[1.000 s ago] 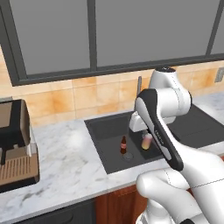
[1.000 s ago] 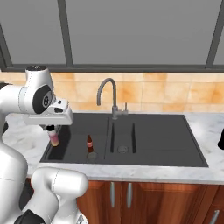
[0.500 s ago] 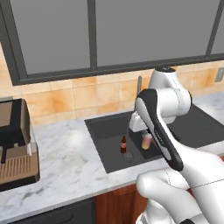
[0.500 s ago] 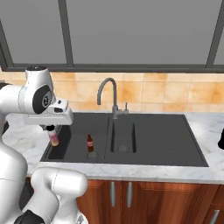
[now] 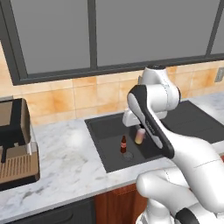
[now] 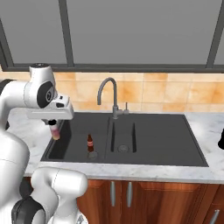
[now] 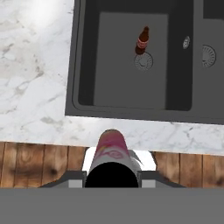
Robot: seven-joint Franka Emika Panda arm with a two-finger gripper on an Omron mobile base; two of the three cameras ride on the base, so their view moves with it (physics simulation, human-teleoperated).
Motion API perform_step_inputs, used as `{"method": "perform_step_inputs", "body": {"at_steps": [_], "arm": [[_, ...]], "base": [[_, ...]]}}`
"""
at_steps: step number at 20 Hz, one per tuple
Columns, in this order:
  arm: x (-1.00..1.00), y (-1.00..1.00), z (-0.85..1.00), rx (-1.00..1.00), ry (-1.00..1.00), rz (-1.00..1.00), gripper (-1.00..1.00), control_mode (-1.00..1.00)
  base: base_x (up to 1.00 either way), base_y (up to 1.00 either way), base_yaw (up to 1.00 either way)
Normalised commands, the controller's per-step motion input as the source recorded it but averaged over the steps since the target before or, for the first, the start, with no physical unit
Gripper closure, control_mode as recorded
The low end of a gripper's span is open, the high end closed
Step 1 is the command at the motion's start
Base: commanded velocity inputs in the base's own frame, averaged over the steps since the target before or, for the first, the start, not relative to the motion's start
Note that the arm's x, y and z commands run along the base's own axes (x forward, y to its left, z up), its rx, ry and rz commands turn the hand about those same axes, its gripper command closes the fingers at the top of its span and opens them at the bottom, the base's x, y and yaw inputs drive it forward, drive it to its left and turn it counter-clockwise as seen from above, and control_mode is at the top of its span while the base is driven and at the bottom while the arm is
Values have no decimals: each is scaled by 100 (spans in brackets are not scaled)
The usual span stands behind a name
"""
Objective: Place the large bottle from the dining counter next to the other large bottle outside the sink, and place the small bottle from the dining counter next to the other small bottle inside the sink.
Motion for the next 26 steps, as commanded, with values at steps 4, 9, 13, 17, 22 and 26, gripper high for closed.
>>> {"method": "perform_step_inputs", "body": {"at_steps": [4, 9, 13, 17, 22, 26], "arm": [[41, 14, -3, 0, 0, 0, 100, -100], [54, 1, -9, 0, 0, 0, 100, -100], [55, 18, -1, -1, 0, -1, 100, -100], [54, 29, -5, 0, 0, -2, 100, -100], [42, 20, -5, 0, -1, -9, 100, -100], [45, 20, -26, -1, 0, -11, 100, -100]], "base": [[0, 0, 0], [0, 0, 0], [0, 0, 0], [0, 0, 0], [0, 0, 0], [0, 0, 0]]}}
